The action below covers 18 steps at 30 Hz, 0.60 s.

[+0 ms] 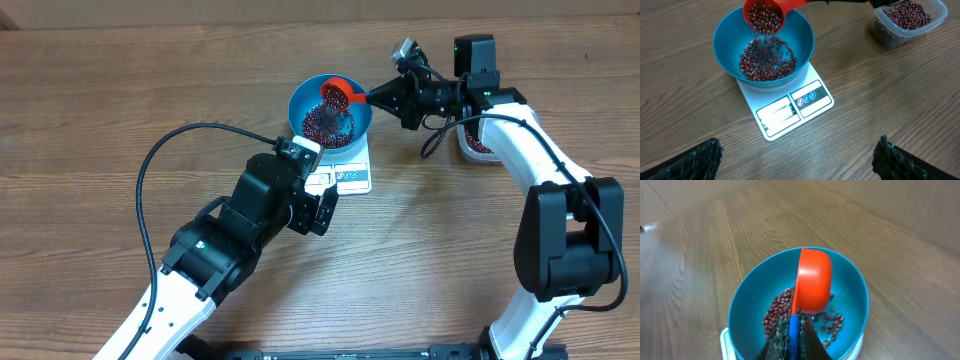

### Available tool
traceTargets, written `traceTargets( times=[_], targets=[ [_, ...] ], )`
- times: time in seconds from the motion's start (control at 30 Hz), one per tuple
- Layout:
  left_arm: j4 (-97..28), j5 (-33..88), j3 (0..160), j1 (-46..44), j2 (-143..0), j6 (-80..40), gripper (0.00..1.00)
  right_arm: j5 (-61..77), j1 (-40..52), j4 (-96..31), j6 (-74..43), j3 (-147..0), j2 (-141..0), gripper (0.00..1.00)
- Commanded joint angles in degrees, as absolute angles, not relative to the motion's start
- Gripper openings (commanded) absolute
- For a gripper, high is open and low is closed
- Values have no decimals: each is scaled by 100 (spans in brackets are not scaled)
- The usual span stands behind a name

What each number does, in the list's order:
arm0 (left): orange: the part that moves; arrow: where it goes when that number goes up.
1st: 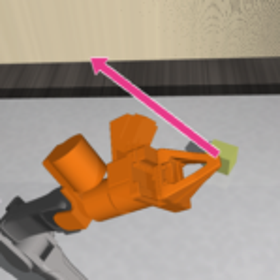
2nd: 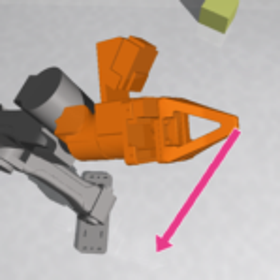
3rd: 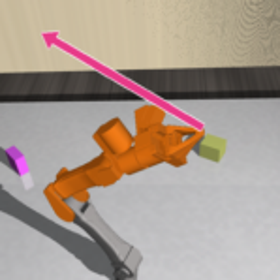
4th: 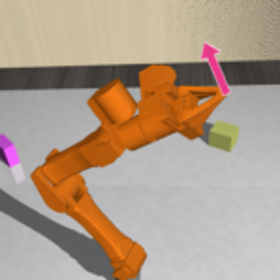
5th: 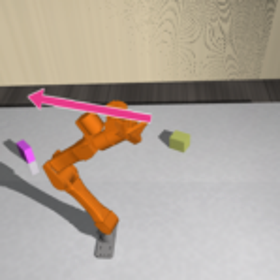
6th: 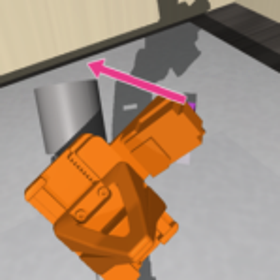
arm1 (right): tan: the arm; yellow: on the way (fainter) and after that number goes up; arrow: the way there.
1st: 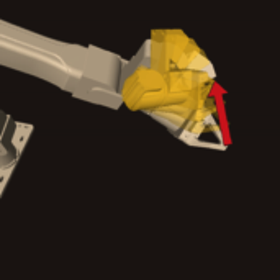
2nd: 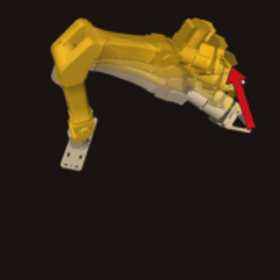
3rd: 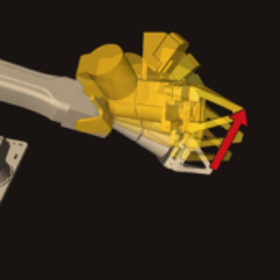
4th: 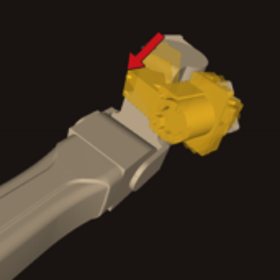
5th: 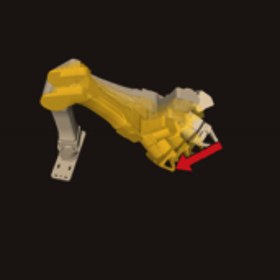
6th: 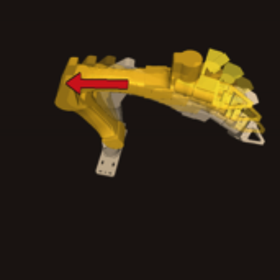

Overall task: Scoop item into bowl and weigh 150g on scale
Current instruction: 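Tilt the red scoop to pour beans into the teal bowl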

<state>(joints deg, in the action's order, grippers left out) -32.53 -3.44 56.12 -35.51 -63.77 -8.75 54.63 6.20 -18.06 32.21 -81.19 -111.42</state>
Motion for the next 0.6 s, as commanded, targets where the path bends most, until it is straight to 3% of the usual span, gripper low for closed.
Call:
traceTargets(
  times=[0.0, 0.57],
  targets=[
    [-3232, -318, 5561, -3527, -6364, -766, 99, 5544, 644, -1820, 4200, -8152, -10864, 4],
    [-3234, -340, 5561, -3527, -6364, -764, 99, 5557, 644, -1984, 7240, -8152, -10864, 4]
  ],
)
